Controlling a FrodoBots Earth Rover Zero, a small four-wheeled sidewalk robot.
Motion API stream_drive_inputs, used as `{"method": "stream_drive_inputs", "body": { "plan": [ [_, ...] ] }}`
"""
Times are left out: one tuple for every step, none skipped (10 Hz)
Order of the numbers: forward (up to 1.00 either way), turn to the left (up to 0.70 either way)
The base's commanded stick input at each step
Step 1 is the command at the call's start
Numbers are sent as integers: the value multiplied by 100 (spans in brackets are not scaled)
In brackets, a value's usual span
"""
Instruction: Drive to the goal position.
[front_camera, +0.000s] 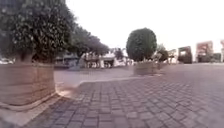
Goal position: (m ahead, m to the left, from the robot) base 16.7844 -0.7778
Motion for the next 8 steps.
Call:
{"method": "stream_drive_inputs", "body": {
  "plan": [
    [85, 0],
    [85, 0],
    [85, 0],
    [85, 4],
    [85, 24],
    [85, 34],
    [85, 34],
    [85, 21]
  ]
}}
